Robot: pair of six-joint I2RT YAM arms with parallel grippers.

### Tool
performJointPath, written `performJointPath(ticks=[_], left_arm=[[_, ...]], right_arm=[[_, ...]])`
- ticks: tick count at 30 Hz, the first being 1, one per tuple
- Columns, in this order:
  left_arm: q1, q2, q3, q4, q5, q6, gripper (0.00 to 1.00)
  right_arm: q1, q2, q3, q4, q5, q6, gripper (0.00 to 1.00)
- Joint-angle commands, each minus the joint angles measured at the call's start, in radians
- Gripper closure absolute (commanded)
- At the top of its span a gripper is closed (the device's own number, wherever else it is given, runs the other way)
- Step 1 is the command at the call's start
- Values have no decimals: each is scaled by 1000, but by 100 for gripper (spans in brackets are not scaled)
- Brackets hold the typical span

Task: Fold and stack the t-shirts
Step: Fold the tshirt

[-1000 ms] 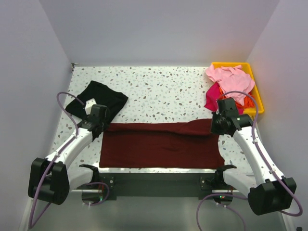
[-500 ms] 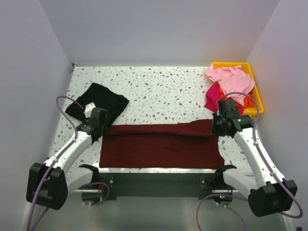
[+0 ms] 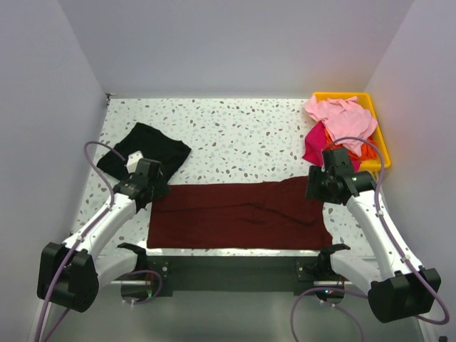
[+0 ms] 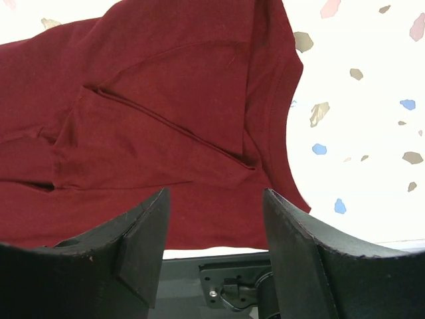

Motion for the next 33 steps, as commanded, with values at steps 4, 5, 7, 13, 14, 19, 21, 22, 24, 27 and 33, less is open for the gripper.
performJointPath(ticks=[4,5,7,13,14,19,21,22,24,27,33], left_arm=[[32,161,162,114,-46,84,14],[35,195,211,126,-41,99,14],[41,293,260,166,-49,113,14],[107,540,392,247,5,142,14],[115,569,406,255,29,147,14],[156,736,490,286,80,158,14],[179,779,521,283,92,158,14],[187,822,550,284,97,156,14],[211,888,585,278,100,152,14],[239,976,671,260,111,139,13],[260,1140,912,191,105,132,13]], right_arm=[[3,-6,15,20,-16,-4,38],[3,-6,15,23,-19,-4,38],[3,-4,12,31,-31,-2,38],[5,-15,4,38,-45,4,37],[5,-18,4,38,-45,2,37],[5,-13,1,46,-46,2,37],[4,-7,-2,52,-49,4,37],[5,-6,-3,55,-49,5,37],[7,2,-10,66,-51,5,37],[7,20,-19,87,-60,7,37],[7,88,0,126,-79,13,37]])
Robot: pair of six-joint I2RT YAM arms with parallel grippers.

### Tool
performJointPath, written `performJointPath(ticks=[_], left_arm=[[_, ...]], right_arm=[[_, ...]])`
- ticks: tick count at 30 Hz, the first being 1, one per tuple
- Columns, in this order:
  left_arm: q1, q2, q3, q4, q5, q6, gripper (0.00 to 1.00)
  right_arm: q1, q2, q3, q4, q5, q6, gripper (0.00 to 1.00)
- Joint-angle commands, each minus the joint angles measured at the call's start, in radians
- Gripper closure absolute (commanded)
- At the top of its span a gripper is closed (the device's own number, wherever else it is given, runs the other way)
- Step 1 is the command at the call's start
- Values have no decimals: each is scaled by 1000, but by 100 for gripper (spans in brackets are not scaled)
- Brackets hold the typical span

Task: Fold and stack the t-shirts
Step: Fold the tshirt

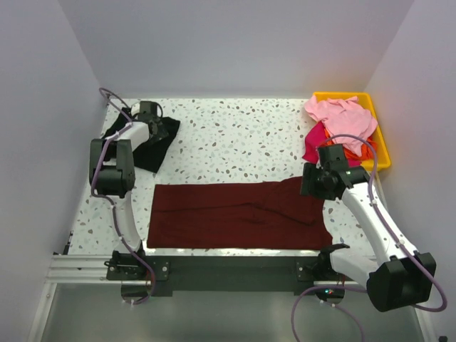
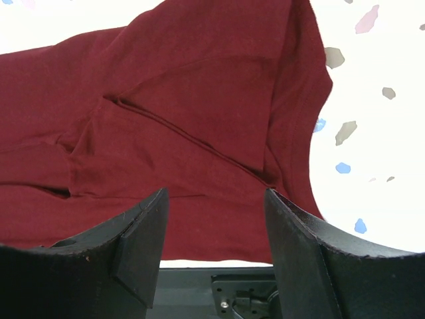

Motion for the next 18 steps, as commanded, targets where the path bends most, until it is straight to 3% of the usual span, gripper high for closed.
performJointPath(ticks=[1,10,18], left_arm=[[23,158,141,-45,47,-22,13],[64,289,377,-146,-28,-133,12],[99,277,368,-131,-25,-174,8]], right_arm=[[7,26,12,57,-30,12,37],[16,100,15,103,-50,12,37],[19,106,9,123,-57,0,36]])
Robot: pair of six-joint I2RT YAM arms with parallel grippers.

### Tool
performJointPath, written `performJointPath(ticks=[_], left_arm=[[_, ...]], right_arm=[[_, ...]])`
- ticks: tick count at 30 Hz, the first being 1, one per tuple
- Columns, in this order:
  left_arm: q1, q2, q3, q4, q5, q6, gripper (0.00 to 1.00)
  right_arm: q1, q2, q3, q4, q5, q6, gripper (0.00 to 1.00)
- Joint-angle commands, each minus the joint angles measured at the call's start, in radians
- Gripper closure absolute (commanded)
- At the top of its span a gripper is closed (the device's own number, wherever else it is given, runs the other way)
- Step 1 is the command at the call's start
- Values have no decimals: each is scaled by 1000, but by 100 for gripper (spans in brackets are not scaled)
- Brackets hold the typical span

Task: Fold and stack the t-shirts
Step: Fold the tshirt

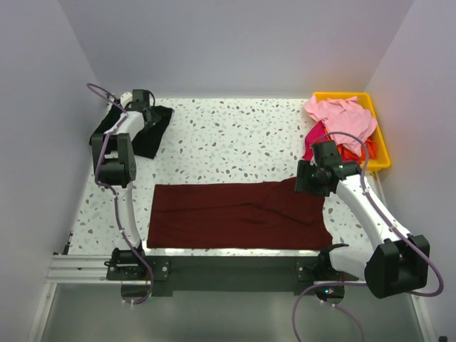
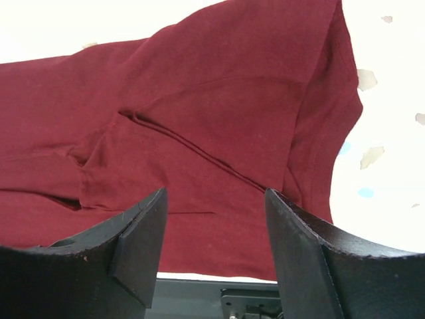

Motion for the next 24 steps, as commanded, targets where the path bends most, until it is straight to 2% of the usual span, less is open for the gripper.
performJointPath(ticks=[1,4,11,14,17,24], left_arm=[[28,38,-6,-44,17,-21,6],[22,-15,-4,-34,20,13,0],[-19,-225,-51,-37,13,110,0],[-82,-334,-137,-37,-21,154,0],[-161,-457,-284,-14,-46,176,0],[-376,-689,-652,32,11,124,0]], right_arm=[[5,-8,10,35,-16,-13,36],[5,-4,16,34,-16,-30,32],[5,12,12,95,-50,-28,26],[5,26,-4,113,-34,-28,26],[5,35,-21,140,-49,-31,26],[31,33,-65,250,-160,-1,29]])
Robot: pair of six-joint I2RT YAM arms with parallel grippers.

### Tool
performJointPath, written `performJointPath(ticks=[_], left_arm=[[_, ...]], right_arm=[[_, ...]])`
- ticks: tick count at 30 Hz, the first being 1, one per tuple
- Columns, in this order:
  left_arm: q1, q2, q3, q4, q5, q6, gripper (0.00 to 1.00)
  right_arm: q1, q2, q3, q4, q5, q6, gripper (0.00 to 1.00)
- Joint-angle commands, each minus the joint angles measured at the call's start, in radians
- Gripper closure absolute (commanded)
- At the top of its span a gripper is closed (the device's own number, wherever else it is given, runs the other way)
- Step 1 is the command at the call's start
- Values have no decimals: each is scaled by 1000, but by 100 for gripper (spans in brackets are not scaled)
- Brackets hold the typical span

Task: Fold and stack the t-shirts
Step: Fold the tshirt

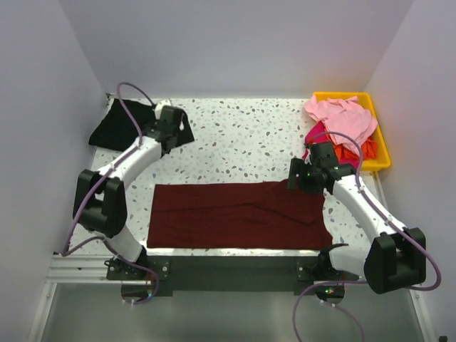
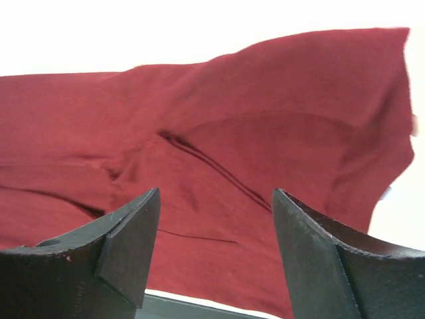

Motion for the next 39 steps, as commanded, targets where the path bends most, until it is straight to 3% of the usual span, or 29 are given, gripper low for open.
performJointPath(ticks=[1,8,14,34,39], left_arm=[[-89,-91,-166,42,51,-32,0],[-132,-237,-438,77,104,-108,0],[-131,-312,-522,49,82,-109,0],[-129,-378,-579,16,69,-111,0],[-129,-389,-582,13,61,-111,0]], right_arm=[[35,8,-10,113,-71,25,29],[114,142,-7,216,-60,64,34],[141,246,-1,269,-65,56,39],[181,324,-42,302,-76,64,57],[193,298,-38,279,-68,62,72]])
